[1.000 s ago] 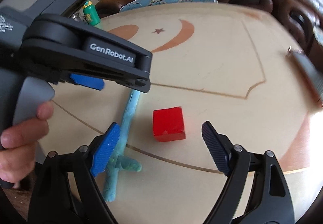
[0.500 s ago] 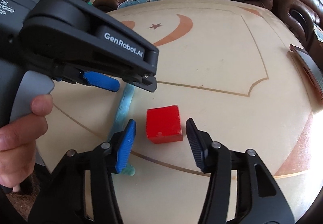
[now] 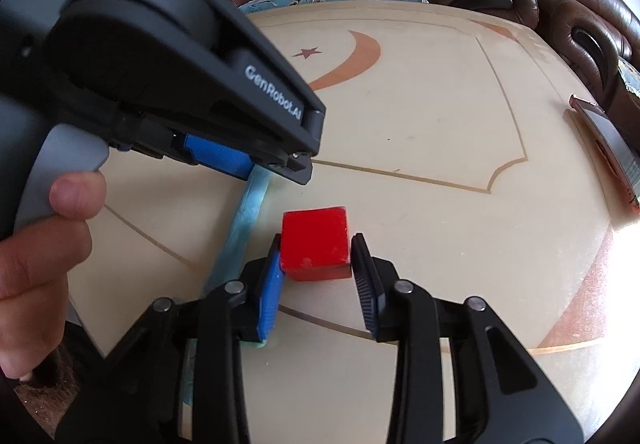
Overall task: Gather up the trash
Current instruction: 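Close the right tool on the red cube while the left tool grasps the teal sword, then lift the red cube and teal sword and carry them over the pink bin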
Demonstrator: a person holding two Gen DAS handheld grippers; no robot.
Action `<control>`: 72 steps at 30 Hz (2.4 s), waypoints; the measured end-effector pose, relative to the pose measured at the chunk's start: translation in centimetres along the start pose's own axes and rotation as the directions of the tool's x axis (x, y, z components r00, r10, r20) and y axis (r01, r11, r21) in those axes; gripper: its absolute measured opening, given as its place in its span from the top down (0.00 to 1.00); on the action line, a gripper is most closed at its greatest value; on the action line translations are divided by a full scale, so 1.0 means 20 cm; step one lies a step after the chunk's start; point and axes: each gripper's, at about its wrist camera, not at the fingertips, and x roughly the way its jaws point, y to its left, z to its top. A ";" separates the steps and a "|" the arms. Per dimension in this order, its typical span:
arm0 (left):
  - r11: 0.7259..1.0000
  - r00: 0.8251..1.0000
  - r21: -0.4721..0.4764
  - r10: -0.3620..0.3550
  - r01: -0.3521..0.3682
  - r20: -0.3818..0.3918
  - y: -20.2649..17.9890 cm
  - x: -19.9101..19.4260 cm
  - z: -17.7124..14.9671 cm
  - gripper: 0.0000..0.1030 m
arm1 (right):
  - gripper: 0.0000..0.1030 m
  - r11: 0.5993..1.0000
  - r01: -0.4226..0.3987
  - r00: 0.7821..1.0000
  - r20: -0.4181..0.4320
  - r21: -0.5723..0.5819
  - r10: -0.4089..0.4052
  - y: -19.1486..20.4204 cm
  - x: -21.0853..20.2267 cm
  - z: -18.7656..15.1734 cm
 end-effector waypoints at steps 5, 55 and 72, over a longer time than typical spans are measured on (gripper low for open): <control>1.000 0.999 -0.017 0.020 -0.020 -0.033 -0.02 0.02 0.03 0.61 | 0.68 1.000 -0.017 1.000 0.002 -0.004 0.017 0.00 -0.02 -0.01; 0.986 0.949 0.159 -0.094 0.048 0.301 -0.05 -0.71 -0.59 0.86 | 0.68 0.999 0.044 0.981 0.189 -0.023 -0.038 0.03 -0.50 -0.05; 0.971 0.933 0.239 -0.106 0.023 0.343 0.01 -0.85 -1.16 0.86 | 0.68 0.990 0.110 0.971 0.222 -0.091 -0.087 0.34 -0.98 -0.32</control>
